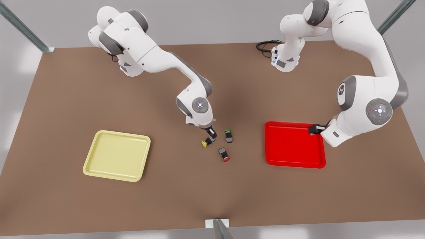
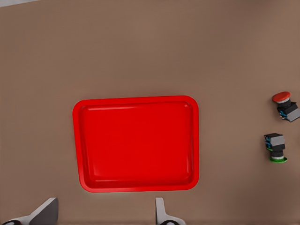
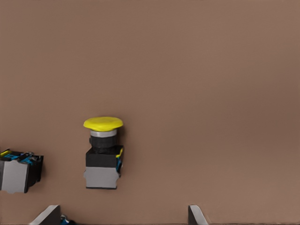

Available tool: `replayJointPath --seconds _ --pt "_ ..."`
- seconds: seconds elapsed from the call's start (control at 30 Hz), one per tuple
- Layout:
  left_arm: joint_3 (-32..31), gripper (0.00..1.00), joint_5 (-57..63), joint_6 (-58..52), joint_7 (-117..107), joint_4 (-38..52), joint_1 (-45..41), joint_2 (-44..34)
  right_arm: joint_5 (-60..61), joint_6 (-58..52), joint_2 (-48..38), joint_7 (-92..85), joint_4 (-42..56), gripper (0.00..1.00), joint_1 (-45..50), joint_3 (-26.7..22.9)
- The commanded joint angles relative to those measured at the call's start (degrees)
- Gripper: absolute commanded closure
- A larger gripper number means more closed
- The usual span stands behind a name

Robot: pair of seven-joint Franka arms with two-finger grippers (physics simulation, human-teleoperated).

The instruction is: Place the switches on the corresponding trays according to their colors

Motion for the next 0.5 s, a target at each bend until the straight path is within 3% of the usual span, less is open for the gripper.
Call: replayJointPath --seconds 0.0,0.47 --pt "0.0 0.0 -0.2 0.0 0.0 0.0 0.0 0.0 -0.1 0.1 0.3 0.1 0.0 0.0 0.0 0.0" --pt "0.1 0.0 -0.2 0.1 -0.1 0.0 0.0 0.5 0.8 5.2 9.7 2.9 8.0 0.0 1.3 1.1"
